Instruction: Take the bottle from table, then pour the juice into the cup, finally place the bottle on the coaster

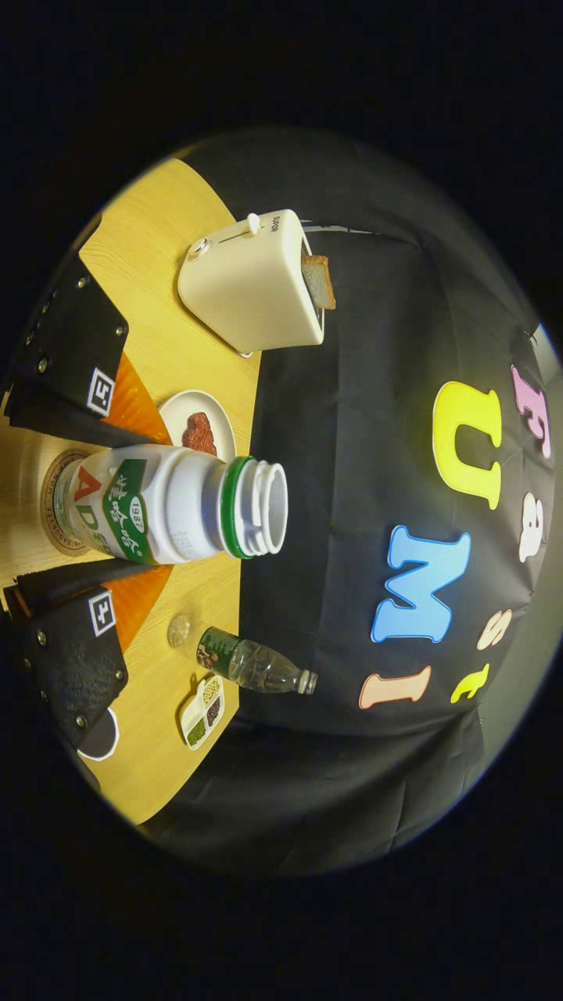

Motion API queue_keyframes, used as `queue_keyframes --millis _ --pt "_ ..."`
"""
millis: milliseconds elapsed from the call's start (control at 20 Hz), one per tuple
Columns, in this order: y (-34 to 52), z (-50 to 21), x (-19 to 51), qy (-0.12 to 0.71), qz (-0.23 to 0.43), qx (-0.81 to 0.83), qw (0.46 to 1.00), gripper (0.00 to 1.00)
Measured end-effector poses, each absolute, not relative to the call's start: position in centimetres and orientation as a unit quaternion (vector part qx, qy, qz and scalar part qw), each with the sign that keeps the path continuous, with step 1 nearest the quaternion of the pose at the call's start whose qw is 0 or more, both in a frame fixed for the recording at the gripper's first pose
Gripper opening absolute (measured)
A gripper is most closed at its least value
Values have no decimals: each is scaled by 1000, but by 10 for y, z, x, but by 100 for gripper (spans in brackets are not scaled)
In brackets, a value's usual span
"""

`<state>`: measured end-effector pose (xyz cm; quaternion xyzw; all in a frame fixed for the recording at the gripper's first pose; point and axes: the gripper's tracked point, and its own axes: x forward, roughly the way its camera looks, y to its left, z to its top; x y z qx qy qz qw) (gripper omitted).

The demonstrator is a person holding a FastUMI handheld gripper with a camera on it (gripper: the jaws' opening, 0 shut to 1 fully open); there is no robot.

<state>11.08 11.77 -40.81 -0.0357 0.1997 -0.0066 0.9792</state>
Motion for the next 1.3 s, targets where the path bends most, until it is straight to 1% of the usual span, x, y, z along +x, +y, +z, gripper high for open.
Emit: queue_keyframes --millis 100,150,200,250,300,350,600,750,900,1050,1200,1300 --pt "113 -410 107 199 -16 -20 980 67" --pt "111 -410 109 201 -19 -10 979 71" --pt "111 -411 108 205 -22 0 979 72" --pt "109 -415 107 210 -25 7 977 74" --pt "107 -418 107 212 -27 12 977 78" --pt "107 -416 107 208 -28 16 978 88" --pt "105 -401 108 190 -21 21 981 93" --pt "108 -375 106 174 -2 16 985 94" --pt "101 -323 102 136 3 2 991 95" --pt "101 -265 101 103 8 30 994 94" --pt "96 -186 97 60 14 39 997 94" --pt "99 -134 95 40 31 34 998 94"
